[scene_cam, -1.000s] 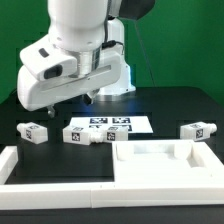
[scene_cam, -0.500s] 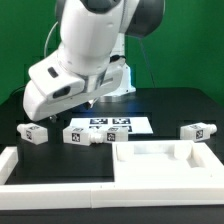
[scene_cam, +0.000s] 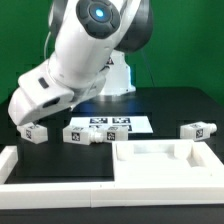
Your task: Assemble one leg
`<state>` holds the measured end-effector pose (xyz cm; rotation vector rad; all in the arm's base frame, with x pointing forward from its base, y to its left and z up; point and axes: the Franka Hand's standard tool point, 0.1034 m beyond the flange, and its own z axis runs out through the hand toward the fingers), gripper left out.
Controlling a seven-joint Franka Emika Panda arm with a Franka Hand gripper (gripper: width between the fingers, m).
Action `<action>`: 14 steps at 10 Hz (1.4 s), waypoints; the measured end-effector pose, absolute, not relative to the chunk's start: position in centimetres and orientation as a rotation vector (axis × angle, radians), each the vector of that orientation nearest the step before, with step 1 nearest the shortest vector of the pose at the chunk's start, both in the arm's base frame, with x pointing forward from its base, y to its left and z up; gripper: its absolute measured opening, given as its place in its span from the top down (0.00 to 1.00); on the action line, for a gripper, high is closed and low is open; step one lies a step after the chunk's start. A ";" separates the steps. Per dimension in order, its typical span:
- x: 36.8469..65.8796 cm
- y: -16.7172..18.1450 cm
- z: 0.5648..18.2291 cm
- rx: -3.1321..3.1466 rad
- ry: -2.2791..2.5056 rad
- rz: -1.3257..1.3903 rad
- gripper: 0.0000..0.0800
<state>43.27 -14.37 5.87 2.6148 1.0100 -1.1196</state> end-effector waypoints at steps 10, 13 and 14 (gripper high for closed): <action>41.9 -17.0 4.6 2.628 0.901 -1.101 0.19; 43.5 -19.1 3.6 2.528 0.828 -1.143 0.19; 43.6 -19.6 3.7 2.531 0.813 -1.140 0.19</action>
Offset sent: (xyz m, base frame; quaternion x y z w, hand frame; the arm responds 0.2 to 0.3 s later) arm -0.0184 -0.0666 0.0067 -0.1044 -0.0749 0.0821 0.9883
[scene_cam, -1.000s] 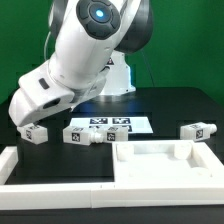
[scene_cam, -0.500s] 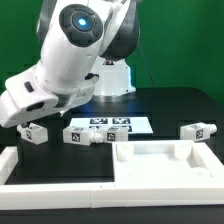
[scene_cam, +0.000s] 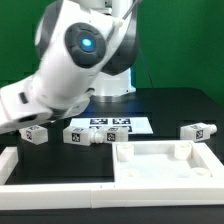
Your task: Assemble one leg
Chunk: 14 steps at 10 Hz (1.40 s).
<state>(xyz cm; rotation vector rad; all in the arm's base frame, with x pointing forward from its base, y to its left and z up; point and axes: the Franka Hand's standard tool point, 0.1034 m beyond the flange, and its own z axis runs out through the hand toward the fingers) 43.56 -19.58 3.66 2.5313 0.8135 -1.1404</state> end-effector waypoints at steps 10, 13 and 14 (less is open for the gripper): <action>40.8 -18.0 1.0 2.438 0.694 -1.265 0.19; 40.7 -18.0 1.0 2.438 0.697 -1.267 0.34; 40.7 -18.0 1.0 2.438 0.697 -1.267 0.53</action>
Offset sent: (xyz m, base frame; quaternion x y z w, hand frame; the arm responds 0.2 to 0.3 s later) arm -0.0040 -0.0186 0.0073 0.0109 -0.1300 0.1115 0.9852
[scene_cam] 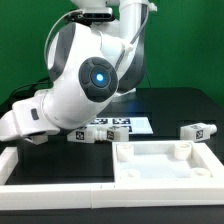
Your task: Assemble one leg
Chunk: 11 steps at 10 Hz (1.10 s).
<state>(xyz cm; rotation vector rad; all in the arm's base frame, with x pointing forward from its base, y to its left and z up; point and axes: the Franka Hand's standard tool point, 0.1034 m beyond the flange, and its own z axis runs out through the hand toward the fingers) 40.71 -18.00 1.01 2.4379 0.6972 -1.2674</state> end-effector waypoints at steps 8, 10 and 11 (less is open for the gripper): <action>45.8 -16.2 8.7 2.756 0.792 -0.803 0.64; 46.1 -16.5 8.7 2.821 0.827 -0.618 0.64; 46.2 -16.0 9.1 2.856 0.816 -0.535 0.64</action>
Offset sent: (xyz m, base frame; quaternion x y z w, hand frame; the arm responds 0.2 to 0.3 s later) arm 0.0093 0.0092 0.0456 0.0119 -0.0065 -0.0243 0.9996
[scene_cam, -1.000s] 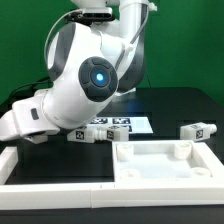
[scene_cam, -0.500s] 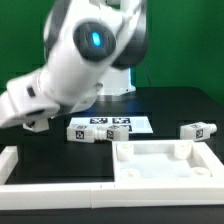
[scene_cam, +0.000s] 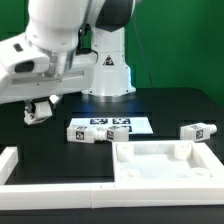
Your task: Assemble one leg
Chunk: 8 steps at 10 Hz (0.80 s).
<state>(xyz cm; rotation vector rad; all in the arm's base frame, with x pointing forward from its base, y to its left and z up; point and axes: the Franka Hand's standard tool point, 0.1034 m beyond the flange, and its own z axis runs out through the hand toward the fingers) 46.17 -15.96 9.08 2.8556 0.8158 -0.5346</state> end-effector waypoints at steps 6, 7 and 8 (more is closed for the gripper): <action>50.1 -10.7 15.5 3.169 0.449 -0.025 0.64; 50.2 -11.0 15.5 3.163 0.452 0.065 0.64; 50.3 -10.6 15.6 3.178 0.387 0.155 0.64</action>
Offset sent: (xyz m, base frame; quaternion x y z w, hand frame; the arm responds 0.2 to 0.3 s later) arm 0.0256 0.0039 0.0420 0.0685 0.0672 0.0946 0.9909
